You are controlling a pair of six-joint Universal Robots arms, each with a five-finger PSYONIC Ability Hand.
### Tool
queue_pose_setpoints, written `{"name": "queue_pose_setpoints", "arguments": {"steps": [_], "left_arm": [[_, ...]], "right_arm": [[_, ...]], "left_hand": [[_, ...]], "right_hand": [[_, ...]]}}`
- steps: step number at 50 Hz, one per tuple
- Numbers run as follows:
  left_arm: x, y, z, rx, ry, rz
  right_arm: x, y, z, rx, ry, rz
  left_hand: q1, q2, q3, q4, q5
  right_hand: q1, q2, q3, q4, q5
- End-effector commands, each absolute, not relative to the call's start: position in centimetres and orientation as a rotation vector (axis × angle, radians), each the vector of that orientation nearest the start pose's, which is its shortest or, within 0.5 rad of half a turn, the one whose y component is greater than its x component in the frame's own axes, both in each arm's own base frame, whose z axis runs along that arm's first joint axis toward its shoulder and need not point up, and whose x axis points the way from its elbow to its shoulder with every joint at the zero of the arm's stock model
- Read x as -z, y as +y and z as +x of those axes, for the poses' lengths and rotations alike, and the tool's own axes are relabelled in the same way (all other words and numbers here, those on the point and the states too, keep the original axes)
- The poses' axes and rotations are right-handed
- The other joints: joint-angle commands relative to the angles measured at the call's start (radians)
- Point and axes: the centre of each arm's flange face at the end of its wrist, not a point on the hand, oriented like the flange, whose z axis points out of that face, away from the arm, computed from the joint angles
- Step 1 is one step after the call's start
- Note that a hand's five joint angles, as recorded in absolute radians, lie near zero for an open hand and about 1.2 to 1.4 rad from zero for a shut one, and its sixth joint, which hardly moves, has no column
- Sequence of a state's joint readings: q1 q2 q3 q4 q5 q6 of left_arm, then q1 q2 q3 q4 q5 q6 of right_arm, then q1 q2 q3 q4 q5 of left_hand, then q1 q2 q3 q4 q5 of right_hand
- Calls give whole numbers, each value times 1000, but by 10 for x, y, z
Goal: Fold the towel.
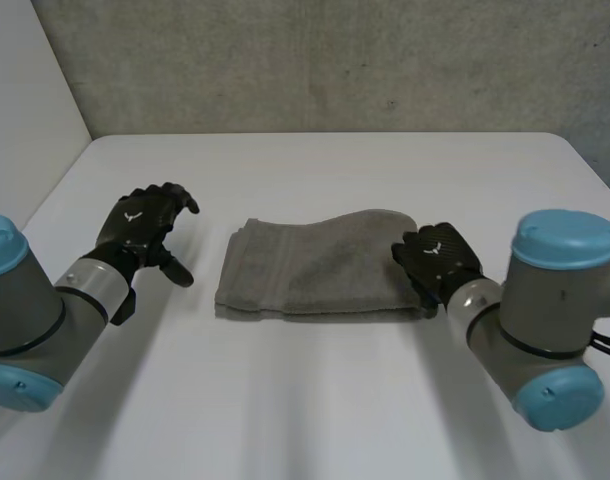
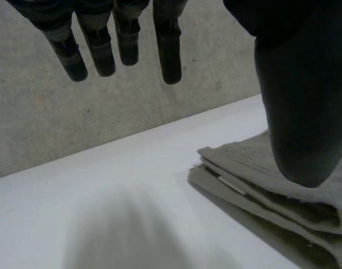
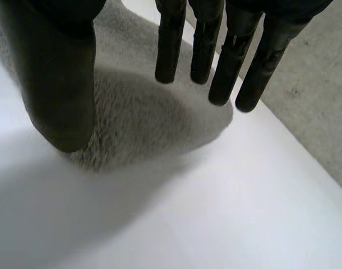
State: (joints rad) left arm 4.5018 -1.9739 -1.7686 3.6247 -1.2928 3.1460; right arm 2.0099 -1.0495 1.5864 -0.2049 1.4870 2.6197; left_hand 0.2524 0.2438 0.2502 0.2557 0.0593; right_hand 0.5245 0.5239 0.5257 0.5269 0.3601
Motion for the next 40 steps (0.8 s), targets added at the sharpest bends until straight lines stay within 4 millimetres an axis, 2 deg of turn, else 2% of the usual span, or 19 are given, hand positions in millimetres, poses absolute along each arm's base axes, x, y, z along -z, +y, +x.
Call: {"name": "queue_pose_setpoints", "arguments": {"steps": [1, 4, 6, 8, 10, 12, 22, 27, 29, 30, 32, 38, 40], "left_arm": [[-158, -308, -228, 2269, 2577, 610], [-158, -308, -228, 2269, 2577, 610], [-158, -308, -228, 2269, 2577, 610], [-158, -308, -228, 2271, 2575, 610], [-158, -307, -227, 2269, 2577, 610], [-158, -307, -227, 2269, 2577, 610], [-158, -307, -227, 2269, 2577, 610], [-158, -307, -227, 2267, 2579, 610], [-158, -307, -227, 2266, 2578, 608], [-158, -307, -227, 2266, 2578, 608], [-158, -307, -227, 2266, 2578, 608], [-158, -307, -227, 2268, 2576, 608], [-159, -308, -227, 2270, 2572, 608]], "right_arm": [[-123, -273, 273, 1773, 2249, -1228], [-121, -277, 271, 1786, 2251, -1211], [-121, -278, 271, 1793, 2250, -1192], [-121, -278, 271, 1787, 2253, -1168], [-120, -279, 272, 1767, 2265, -1096], [-120, -278, 272, 1757, 2265, -1068], [-120, -278, 275, 1741, 2259, -978], [-113, -281, 276, 1703, 2269, -904], [-111, -282, 277, 1691, 2269, -869], [-111, -282, 277, 1691, 2269, -869], [-108, -284, 276, 1684, 2281, -854], [-113, -285, 272, 1693, 2291, -855], [-119, -286, 261, 1700, 2317, -860]], "left_hand": [[-71, -63, -69, -74, -53], [-71, -63, -69, -74, -53], [-71, -63, -69, -74, -53], [-71, -63, -69, -74, -53], [-71, -63, -69, -74, -53], [-71, -63, -69, -74, -53], [-68, -60, -66, -72, -50], [-68, -60, -66, -72, -50], [-71, -63, -69, -74, -53], [-71, -63, -69, -74, -53], [-71, -63, -69, -74, -53], [-71, -63, -69, -74, -53], [-71, -63, -69, -74, -53]], "right_hand": [[203, 203, 202, 200, 193], [353, 353, 351, 350, 342], [356, 357, 355, 354, 346], [333, 333, 331, 330, 322], [157, 158, 156, 155, 147], [98, 99, 97, 96, 88], [104, 104, 102, 101, 93], [156, 157, 155, 154, 146], [425, 426, 424, 423, 415], [427, 427, 425, 424, 416], [856, 856, 855, 853, 846], [872, 872, 871, 869, 862], [872, 872, 871, 869, 862]]}}
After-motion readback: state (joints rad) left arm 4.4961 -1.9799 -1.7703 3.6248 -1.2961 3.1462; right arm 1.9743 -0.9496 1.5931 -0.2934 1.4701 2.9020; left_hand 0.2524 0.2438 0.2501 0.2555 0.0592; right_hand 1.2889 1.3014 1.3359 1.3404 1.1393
